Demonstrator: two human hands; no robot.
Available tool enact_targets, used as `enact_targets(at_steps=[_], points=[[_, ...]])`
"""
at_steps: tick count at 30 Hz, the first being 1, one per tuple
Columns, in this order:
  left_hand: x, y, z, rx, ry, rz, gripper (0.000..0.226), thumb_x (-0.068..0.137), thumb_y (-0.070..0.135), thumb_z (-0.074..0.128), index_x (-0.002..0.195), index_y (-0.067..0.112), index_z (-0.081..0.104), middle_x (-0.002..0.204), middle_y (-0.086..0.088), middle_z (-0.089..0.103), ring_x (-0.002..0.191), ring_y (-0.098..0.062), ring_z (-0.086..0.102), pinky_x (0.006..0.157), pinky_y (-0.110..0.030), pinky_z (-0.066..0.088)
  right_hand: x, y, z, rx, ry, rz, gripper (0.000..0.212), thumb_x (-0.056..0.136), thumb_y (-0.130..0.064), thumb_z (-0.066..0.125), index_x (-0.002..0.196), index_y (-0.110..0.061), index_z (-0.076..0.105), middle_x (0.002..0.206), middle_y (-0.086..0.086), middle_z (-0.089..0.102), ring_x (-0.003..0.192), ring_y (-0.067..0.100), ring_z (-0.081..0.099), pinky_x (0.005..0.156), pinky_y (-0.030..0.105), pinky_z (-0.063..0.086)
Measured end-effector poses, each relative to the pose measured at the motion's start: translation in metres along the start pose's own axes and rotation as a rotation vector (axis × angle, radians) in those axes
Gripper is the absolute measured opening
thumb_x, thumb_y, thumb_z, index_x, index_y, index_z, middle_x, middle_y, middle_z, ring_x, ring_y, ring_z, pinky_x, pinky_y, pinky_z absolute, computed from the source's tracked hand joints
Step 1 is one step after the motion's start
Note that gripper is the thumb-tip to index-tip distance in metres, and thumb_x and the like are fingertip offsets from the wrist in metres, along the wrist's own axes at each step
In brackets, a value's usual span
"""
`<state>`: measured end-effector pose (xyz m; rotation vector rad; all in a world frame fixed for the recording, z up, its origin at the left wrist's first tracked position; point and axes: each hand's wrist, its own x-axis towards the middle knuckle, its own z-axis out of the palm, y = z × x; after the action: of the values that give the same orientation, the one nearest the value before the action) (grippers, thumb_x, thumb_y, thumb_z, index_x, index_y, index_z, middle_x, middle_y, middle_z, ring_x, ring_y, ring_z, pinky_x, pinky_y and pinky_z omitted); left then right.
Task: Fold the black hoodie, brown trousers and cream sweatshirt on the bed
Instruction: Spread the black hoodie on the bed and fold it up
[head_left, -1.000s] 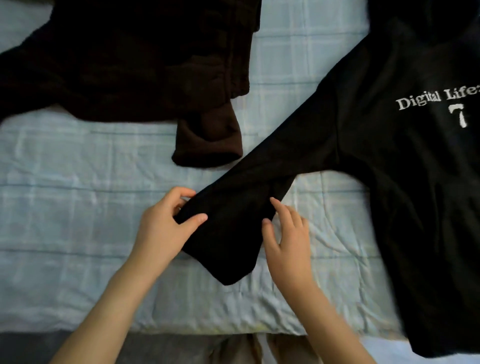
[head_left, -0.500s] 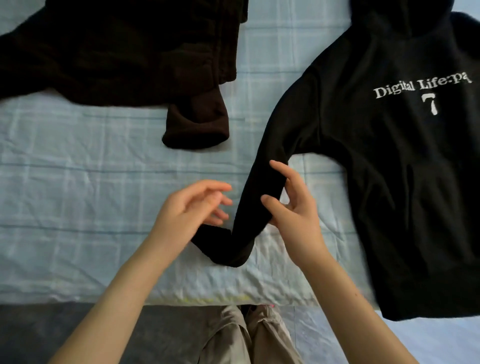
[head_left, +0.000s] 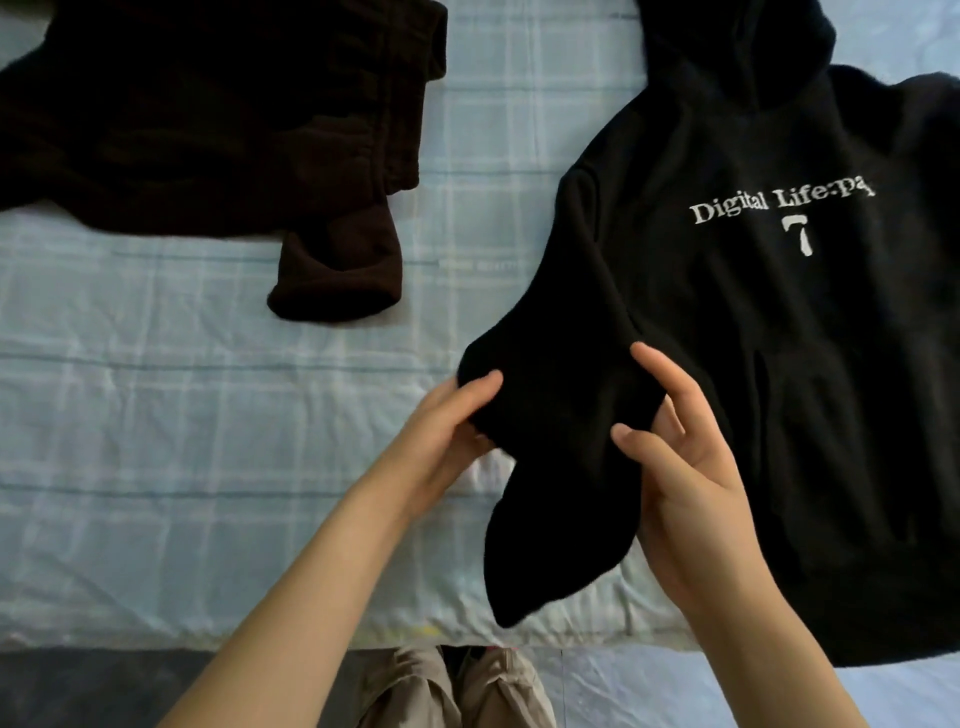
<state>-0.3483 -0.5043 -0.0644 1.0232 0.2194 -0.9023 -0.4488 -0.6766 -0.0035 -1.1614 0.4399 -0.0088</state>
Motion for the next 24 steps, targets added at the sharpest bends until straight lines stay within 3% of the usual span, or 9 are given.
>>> enact_targets(at_steps=[4, 8, 11, 14, 17, 20, 21, 23, 24], points=[[-0.034, 0.018, -0.032, 0.267, 0.001, 0.214, 0.054, 0.084, 0.020, 0.068, 0.135, 0.033, 0.056, 0.129, -0.006, 0.066, 0.122, -0.019, 0.061, 0.091, -0.020, 0.050, -0.008, 0.014, -0.012, -0.047, 0.124, 0.096, 0.058, 0.096, 0.007, 0.052, 0.128, -0.040, 0.065, 0.131, -0.004, 0.067, 0.109, 0.018, 0.071, 0.076, 0.025, 0.058], [-0.065, 0.057, -0.061, 0.537, -0.139, 0.153, 0.061, 0.083, 0.021, 0.069, 0.139, 0.041, 0.051, 0.125, -0.006, 0.068, 0.121, -0.020, 0.061, 0.094, -0.025, 0.051, -0.015, 0.030, 0.015, -0.014, 0.185, 0.142, 0.059, 0.094, 0.011, 0.051, 0.120, -0.039, 0.069, 0.124, -0.008, 0.071, 0.104, 0.018, 0.073, 0.073, 0.028, 0.060], [-0.074, 0.089, -0.077, 0.681, 0.012, 0.217, 0.048, 0.083, 0.024, 0.063, 0.127, 0.042, 0.062, 0.131, 0.008, 0.063, 0.128, -0.007, 0.053, 0.108, -0.034, 0.042, -0.015, 0.043, 0.061, 0.005, 0.215, 0.142, 0.058, 0.095, 0.009, 0.050, 0.120, -0.042, 0.066, 0.126, -0.014, 0.068, 0.107, 0.013, 0.071, 0.073, 0.029, 0.060], [-0.081, 0.140, -0.104, 0.905, 0.196, 0.420, 0.039, 0.082, 0.030, 0.065, 0.118, 0.044, 0.066, 0.090, 0.013, 0.057, 0.081, 0.001, 0.057, 0.074, -0.010, 0.045, -0.009, 0.056, 0.115, 0.066, 0.209, 0.118, 0.051, 0.096, 0.002, 0.057, 0.122, -0.042, 0.064, 0.126, -0.018, 0.066, 0.106, 0.010, 0.071, 0.073, 0.034, 0.061], [-0.083, 0.177, -0.154, 1.179, 0.354, 0.488, 0.039, 0.078, 0.048, 0.068, 0.116, 0.045, 0.064, 0.077, 0.012, 0.057, 0.056, -0.008, 0.059, 0.056, -0.019, 0.047, 0.004, 0.075, 0.169, 0.158, 0.266, 0.095, 0.045, 0.095, -0.003, 0.063, 0.121, -0.039, 0.065, 0.120, -0.018, 0.068, 0.102, 0.010, 0.073, 0.073, 0.033, 0.062], [-0.061, 0.176, -0.206, 1.337, 0.531, 0.493, 0.027, 0.081, 0.041, 0.074, 0.104, 0.043, 0.062, 0.079, 0.005, 0.067, 0.063, -0.014, 0.060, 0.068, -0.027, 0.050, 0.024, 0.107, 0.213, 0.023, 0.374, 0.079, 0.046, 0.097, -0.005, 0.061, 0.133, -0.033, 0.058, 0.103, -0.026, 0.070, 0.091, 0.010, 0.073, 0.067, 0.030, 0.063], [-0.052, 0.167, -0.219, 1.339, 0.518, 0.439, 0.026, 0.084, 0.032, 0.075, 0.107, 0.037, 0.063, 0.082, -0.002, 0.068, 0.068, -0.018, 0.061, 0.073, -0.032, 0.050, 0.031, 0.120, 0.225, -0.065, 0.415, 0.094, 0.048, 0.098, -0.006, 0.059, 0.138, -0.031, 0.053, 0.098, -0.022, 0.070, 0.103, 0.018, 0.063, 0.071, 0.031, 0.060], [-0.038, 0.148, -0.241, 1.333, 0.435, 0.251, 0.032, 0.087, 0.026, 0.074, 0.116, 0.019, 0.066, 0.092, -0.010, 0.070, 0.085, -0.027, 0.066, 0.082, -0.034, 0.048, 0.043, 0.144, 0.242, -0.191, 0.494, 0.141, 0.052, 0.098, -0.008, 0.060, 0.145, -0.026, 0.047, 0.111, -0.005, 0.067, 0.079, 0.008, 0.060, 0.076, 0.017, 0.056], [-0.034, 0.142, -0.252, 1.345, 0.391, 0.176, 0.037, 0.085, 0.029, 0.075, 0.119, 0.017, 0.066, 0.099, -0.008, 0.070, 0.097, -0.026, 0.066, 0.086, -0.032, 0.047, 0.047, 0.155, 0.248, -0.213, 0.531, 0.152, 0.053, 0.097, -0.009, 0.061, 0.146, -0.025, 0.047, 0.121, -0.002, 0.063, 0.102, 0.017, 0.065, 0.083, 0.017, 0.054]])
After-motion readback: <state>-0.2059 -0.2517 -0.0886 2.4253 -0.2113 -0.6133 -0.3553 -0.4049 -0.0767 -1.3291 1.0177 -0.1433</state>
